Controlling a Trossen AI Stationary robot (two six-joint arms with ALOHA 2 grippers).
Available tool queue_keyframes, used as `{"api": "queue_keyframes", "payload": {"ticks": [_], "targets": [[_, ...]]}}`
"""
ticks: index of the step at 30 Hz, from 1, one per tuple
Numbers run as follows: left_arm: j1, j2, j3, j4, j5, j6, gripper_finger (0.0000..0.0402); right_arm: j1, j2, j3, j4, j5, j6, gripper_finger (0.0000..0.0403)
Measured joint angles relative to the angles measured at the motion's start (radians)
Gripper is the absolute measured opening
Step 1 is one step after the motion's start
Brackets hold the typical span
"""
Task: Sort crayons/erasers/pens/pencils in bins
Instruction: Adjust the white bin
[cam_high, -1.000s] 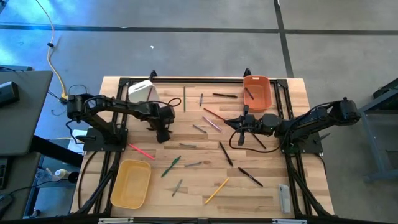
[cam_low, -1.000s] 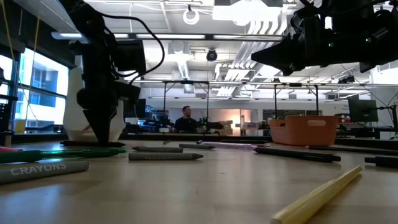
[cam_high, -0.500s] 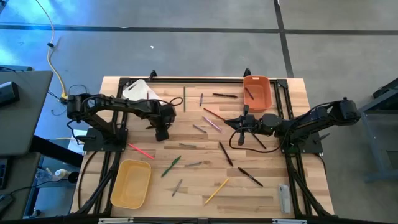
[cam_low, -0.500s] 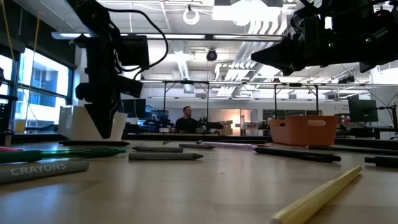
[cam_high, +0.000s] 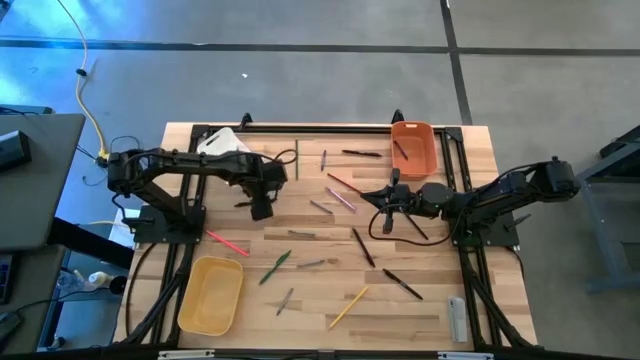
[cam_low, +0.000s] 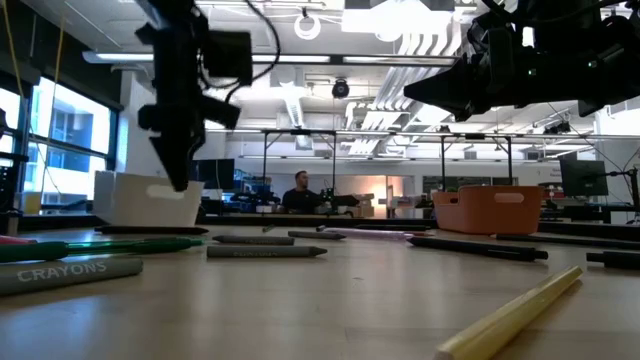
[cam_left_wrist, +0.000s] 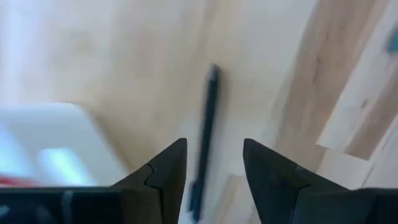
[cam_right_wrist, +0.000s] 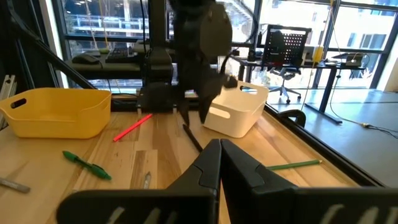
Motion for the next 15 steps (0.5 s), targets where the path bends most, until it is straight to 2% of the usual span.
{"api": "queue_keyframes", "payload": {"ticks": [3, 6, 9, 12, 15], "targets": [[0.007, -0.006, 0.082, -0.07, -0.075, -0.032, 0.0152, 0.0, 0.0, 0.0, 0.0, 0.0, 0.0, 0.0], [0.039, -0.006, 0.13, -0.133, -0.08, -0.071, 0.0152, 0.0, 0.0, 0.0, 0.0, -0.004, 0.0, 0.0], [0.076, -0.005, 0.132, -0.166, -0.089, -0.109, 0.0156, 0.0, 0.0, 0.0, 0.0, -0.004, 0.0, 0.0], [0.109, -0.005, 0.116, -0.176, -0.155, -0.122, 0.0163, 0.0, 0.0, 0.0, 0.0, -0.005, -0.002, 0.0], [0.141, -0.005, 0.1, -0.176, -0.172, -0.131, 0.017, 0.0, 0.0, 0.0, 0.0, -0.009, -0.003, 0.0]]}}
